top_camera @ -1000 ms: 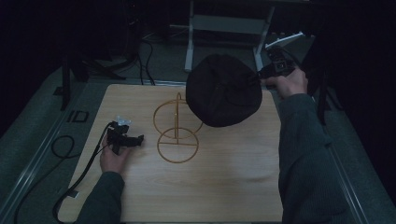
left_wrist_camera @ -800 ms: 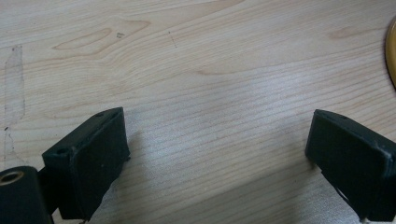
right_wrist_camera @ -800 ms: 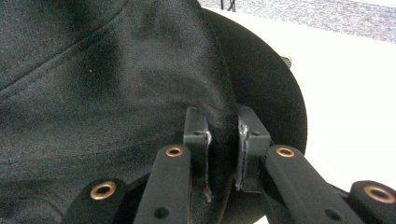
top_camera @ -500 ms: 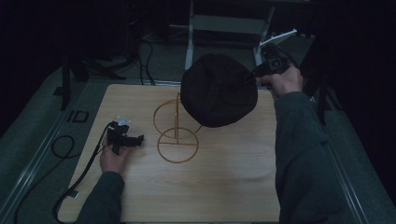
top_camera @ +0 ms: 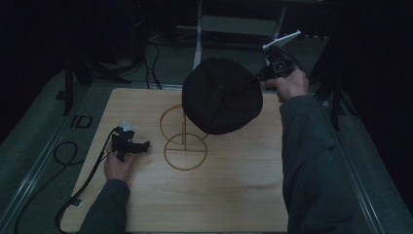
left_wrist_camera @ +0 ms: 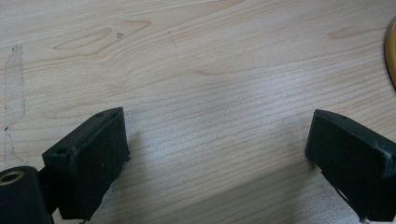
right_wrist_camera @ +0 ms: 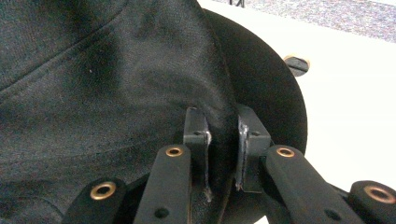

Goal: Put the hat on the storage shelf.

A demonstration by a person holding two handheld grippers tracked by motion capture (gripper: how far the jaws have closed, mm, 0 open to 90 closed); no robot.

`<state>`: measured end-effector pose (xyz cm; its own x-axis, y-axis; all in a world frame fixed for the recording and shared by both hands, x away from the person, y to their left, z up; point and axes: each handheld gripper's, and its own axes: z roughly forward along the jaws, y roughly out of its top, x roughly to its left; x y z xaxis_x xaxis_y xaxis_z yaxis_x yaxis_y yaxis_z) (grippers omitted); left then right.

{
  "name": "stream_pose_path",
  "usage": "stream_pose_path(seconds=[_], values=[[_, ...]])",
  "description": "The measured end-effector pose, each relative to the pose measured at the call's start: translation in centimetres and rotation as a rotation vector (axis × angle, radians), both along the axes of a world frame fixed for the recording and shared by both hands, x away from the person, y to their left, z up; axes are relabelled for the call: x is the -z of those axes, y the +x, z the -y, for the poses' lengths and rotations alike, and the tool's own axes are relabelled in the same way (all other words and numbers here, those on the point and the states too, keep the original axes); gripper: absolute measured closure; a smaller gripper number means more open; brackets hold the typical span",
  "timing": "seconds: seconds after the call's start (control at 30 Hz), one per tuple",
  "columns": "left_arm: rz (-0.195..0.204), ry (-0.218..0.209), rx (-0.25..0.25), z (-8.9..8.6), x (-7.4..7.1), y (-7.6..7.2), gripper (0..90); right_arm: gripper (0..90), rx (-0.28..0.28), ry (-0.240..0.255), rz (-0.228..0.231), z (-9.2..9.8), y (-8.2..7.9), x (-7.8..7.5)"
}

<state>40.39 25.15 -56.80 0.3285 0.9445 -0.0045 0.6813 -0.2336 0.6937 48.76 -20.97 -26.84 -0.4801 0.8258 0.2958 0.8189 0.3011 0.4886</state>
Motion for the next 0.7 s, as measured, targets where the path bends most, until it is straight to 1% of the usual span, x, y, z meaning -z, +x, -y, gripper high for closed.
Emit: stream_pose_path(seconds=[0.33, 0.7], values=[[0.001, -0.001, -0.001, 0.0, 0.0, 0.0, 5.4, 77.8, -0.025, -0.009, 0.004, -1.5, -0.1, -0.3], [0.001, -0.002, -0.002, 0.0, 0.0, 0.0, 5.4, 77.8, -0.061, -0.003, -0.005, -3.4, -0.1, 0.2]])
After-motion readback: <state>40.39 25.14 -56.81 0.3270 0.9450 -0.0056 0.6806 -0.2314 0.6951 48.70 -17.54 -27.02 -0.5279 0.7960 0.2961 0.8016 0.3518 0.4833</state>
